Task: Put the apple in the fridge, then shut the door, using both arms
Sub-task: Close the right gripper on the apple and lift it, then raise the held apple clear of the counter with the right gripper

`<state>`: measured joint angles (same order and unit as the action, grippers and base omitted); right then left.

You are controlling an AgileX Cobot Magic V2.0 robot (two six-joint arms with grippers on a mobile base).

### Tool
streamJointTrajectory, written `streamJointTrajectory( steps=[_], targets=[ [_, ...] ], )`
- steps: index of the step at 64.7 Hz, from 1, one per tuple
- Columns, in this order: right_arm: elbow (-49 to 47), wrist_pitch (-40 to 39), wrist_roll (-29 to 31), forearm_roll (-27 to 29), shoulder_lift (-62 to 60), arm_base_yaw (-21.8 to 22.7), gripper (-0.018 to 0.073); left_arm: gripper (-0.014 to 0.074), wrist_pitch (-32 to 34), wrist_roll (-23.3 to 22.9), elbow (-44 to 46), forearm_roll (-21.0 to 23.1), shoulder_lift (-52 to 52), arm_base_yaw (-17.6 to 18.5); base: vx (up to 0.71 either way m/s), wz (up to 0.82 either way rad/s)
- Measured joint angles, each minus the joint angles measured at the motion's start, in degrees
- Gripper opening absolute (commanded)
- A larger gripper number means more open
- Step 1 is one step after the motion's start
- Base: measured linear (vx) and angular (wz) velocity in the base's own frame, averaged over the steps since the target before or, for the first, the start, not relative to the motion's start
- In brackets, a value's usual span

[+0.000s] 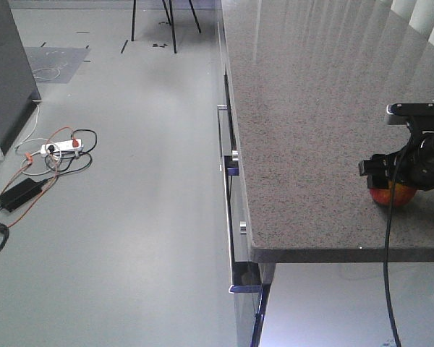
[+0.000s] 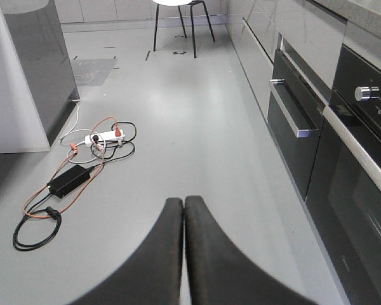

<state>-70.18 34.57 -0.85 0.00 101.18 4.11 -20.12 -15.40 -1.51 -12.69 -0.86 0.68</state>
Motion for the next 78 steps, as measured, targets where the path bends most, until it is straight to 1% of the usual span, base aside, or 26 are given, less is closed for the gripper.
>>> streamJointTrajectory(
  steps=[5,9,23,32,54,60,68,78],
  targets=[
    [0.0,0.0,0.2,0.6,0.0,0.0,0.0121,-0.0005,0.0,0.0,0.0,0.0,0.0,0.0,0.00,0.00],
    [0.0,0.0,0.3,0.9,0.0,0.0,0.0110,-0.0005,0.0,0.0,0.0,0.0,0.0,0.0,0.00,0.00],
    [0.0,0.0,0.4,1.1,-0.2,0.0,0.0114,-0.0005,0.0,0.0,0.0,0.0,0.0,0.0,0.00,0.00],
    [0.0,-0.1,0.4,1.3,-2.9,0.0,0.0118,-0.0005,0.0,0.0,0.0,0.0,0.0,0.0,0.00,0.00],
    [0.0,-1.9,0.9,1.1,-16.5,0.0,0.0125,-0.0005,0.0,0.0,0.0,0.0,0.0,0.0,0.00,0.00],
    [0.0,-0.4,0.9,1.1,-20.8,0.0,0.0125,-0.0005,0.0,0.0,0.0,0.0,0.0,0.0,0.00,0.00],
    [0.3,2.4,2.4,1.1,-26.4,0.0,0.0128,-0.0005,0.0,0.0,0.0,0.0,0.0,0.0,0.00,0.00],
    [3.9,2.8,3.1,1.1,-34.2,0.0,0.0130,-0.0005,0.0,0.0,0.0,0.0,0.0,0.0,0.00,0.00]
  ],
)
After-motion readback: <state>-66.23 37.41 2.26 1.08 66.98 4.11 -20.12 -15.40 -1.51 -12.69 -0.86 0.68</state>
